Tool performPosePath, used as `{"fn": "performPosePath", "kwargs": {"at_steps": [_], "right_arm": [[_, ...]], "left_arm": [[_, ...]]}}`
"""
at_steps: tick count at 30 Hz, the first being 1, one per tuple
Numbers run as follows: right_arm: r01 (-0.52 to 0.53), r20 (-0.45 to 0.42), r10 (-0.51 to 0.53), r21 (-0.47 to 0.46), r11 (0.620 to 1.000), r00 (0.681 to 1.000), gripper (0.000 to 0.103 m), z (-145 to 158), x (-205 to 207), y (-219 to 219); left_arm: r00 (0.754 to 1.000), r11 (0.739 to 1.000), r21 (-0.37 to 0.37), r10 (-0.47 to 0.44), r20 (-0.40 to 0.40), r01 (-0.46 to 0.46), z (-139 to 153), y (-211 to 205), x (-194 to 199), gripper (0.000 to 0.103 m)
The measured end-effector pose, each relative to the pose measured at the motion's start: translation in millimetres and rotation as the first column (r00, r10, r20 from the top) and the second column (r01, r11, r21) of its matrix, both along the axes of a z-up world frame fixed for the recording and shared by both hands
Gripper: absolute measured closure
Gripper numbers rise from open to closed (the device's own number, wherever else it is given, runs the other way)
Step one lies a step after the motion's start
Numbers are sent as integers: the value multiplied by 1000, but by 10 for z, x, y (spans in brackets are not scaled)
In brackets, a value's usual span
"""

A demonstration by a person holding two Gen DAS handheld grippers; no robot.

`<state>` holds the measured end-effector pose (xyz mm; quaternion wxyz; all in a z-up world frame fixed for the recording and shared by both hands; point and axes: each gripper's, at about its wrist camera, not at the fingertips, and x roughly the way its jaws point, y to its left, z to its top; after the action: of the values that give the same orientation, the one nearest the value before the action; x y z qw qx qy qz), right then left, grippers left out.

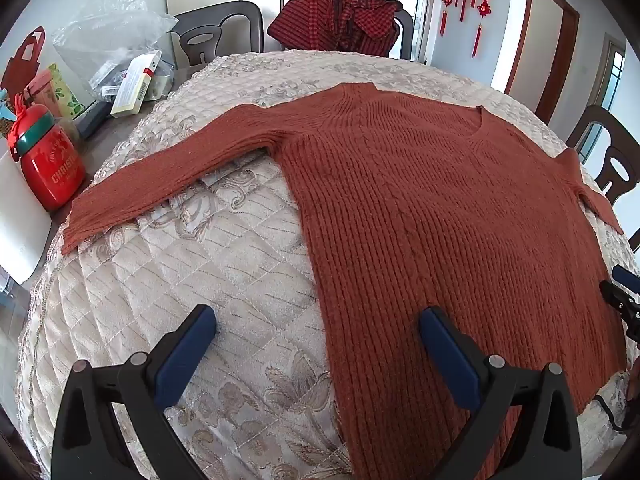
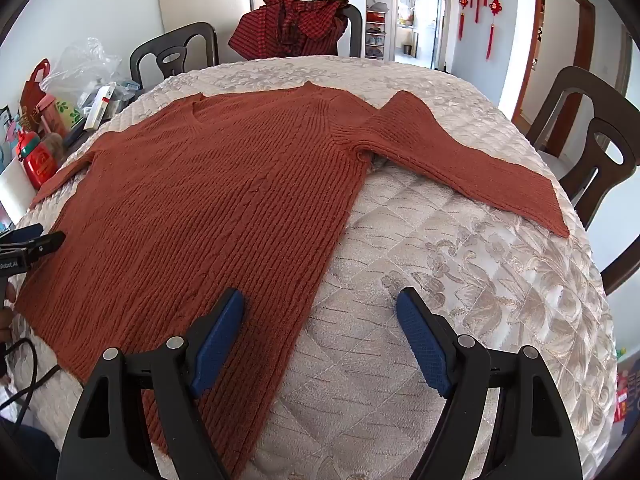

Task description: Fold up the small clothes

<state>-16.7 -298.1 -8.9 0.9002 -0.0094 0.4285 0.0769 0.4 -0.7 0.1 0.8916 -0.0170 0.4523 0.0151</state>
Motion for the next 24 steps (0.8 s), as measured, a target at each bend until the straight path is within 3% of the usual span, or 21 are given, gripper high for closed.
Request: {"fn": "performPosePath", "kwargs": {"at_steps": [24], "right_arm": [[0,0,0,2,1000,1000,24,1,-3,-6]], "left_arm": [[1000,1000,-13,13,21,-13,45,6,-26,0]]}}
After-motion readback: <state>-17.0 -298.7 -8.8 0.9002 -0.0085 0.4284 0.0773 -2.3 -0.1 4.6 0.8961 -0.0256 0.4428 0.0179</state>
